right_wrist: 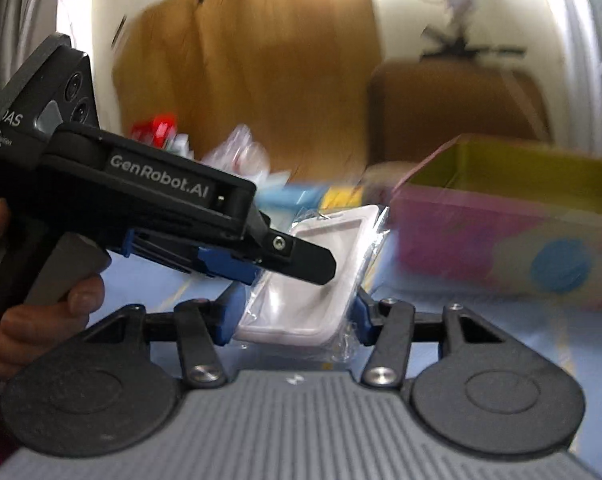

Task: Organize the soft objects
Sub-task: 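Carry the phone case into the pink tin and open the left tool, then grasp the light green cloth with the left tool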

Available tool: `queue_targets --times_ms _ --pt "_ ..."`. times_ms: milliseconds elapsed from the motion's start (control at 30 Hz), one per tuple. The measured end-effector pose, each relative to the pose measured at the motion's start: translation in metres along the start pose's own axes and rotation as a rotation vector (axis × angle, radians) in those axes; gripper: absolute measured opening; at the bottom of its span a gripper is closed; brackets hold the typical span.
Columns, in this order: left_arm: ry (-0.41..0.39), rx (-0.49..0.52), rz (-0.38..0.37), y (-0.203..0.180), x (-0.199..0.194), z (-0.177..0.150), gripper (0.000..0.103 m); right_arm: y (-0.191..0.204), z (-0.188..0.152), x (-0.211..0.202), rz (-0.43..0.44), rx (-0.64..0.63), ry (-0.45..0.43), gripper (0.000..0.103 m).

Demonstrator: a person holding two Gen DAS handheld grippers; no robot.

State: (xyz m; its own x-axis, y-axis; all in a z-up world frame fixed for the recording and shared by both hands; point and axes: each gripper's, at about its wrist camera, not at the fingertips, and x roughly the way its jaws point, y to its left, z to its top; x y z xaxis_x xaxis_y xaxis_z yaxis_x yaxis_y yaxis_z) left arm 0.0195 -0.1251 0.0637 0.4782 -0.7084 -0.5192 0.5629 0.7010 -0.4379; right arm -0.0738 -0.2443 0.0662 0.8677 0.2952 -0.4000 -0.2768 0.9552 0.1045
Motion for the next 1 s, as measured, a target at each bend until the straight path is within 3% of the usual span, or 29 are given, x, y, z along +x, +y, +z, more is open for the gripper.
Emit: queue_targets --times_ms 167,300,433,500,567,633,733,833,900,1000 --pt "-0.045 0.106 -0.014 -0.044 0.045 0.042 0.056 -0.034 0.027 0.000 -0.184 -0.029 -0.137 0.057" --pt "-0.053 0.077 0.033 -0.051 0.071 0.052 0.063 -0.084 0.038 0.024 -0.322 0.033 -0.124 0.058" --pt "-0.091 0.058 0.050 -0.034 0.048 0.039 0.073 -0.127 0.038 0.051 -0.426 0.100 -0.083 0.072" --pt "-0.128 0.063 0.069 -0.022 0.026 0.030 0.077 -0.129 0.035 0.045 -0.458 0.129 -0.115 0.084" --pt "-0.159 0.057 0.098 -0.007 0.000 0.018 0.078 -0.123 0.028 0.029 -0.465 0.152 -0.168 0.087" --pt "-0.184 0.017 0.129 0.016 -0.029 0.003 0.078 -0.113 0.027 0.019 -0.432 0.177 -0.217 0.086" --pt "-0.208 -0.098 0.215 0.058 -0.067 -0.017 0.077 -0.088 0.032 0.022 -0.235 0.183 -0.213 0.081" --pt "-0.213 -0.227 0.307 0.096 -0.096 -0.032 0.075 -0.044 0.033 0.046 -0.005 0.113 -0.075 0.065" --pt "-0.228 -0.294 0.331 0.112 -0.110 -0.040 0.075 -0.017 0.029 0.072 0.105 0.081 0.026 0.061" --pt "-0.251 -0.339 0.323 0.123 -0.126 -0.046 0.075 0.012 0.027 0.109 0.172 0.081 0.117 0.061"
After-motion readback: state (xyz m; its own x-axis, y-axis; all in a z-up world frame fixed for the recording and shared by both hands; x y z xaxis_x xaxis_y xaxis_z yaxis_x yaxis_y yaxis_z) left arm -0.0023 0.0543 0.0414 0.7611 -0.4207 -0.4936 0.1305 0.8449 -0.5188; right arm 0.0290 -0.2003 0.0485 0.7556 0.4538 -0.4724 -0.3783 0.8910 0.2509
